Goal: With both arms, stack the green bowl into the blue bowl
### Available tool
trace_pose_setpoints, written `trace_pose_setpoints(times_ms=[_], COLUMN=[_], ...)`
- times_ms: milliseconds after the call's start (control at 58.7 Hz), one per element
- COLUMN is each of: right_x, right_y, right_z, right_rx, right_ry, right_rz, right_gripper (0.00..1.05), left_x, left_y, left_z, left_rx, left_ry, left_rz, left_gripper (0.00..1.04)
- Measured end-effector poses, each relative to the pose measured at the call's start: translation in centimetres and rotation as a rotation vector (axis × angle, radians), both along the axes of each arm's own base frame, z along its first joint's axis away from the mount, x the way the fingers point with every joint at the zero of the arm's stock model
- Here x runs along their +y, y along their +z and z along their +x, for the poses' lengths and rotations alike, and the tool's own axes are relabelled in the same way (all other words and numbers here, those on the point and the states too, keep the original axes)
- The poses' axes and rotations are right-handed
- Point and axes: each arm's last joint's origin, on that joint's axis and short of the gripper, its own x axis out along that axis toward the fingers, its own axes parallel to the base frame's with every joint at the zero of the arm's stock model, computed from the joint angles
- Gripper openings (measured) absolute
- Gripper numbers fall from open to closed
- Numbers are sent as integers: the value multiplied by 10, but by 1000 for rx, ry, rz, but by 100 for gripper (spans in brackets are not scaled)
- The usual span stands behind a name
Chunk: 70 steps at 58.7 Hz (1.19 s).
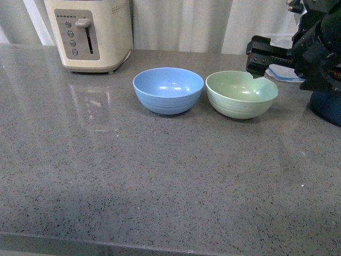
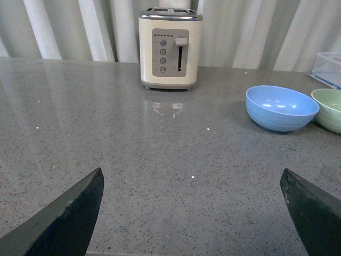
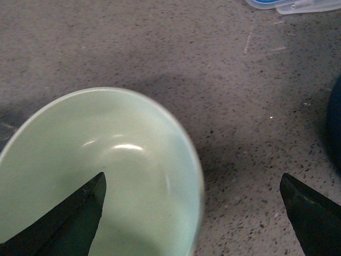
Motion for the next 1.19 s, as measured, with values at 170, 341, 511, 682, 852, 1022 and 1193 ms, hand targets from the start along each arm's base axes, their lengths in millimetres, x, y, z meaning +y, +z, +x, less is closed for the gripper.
trace_pose_setpoints(times_ms=[170,341,511,682,852,1022,1193], right_x=[-7,-7,-4,-4,-5,-2,27], right_y=[-15,-23,-25,-22,-19,4,67], right_z=[12,14,16,17,17,11,1], right_rx=[45,69,75,66,61,9,-139], right_ry=[-38,-38,-31,-31,-26,-8,79], right_rz=[-17,-20,-19,-21,-23,-29,19], right_gripper=[95,73,46,23,2,1,1], left_x=[0,0,0,0,0,0,0], left_y=[0,0,0,0,0,0,0], left_z=[0,0,0,0,0,0,0], left_rx=[0,0,0,0,0,0,0], left_ry=[0,0,0,0,0,0,0], left_rz=[0,0,0,0,0,0,0], left_gripper=[98,98,98,98,98,98,98])
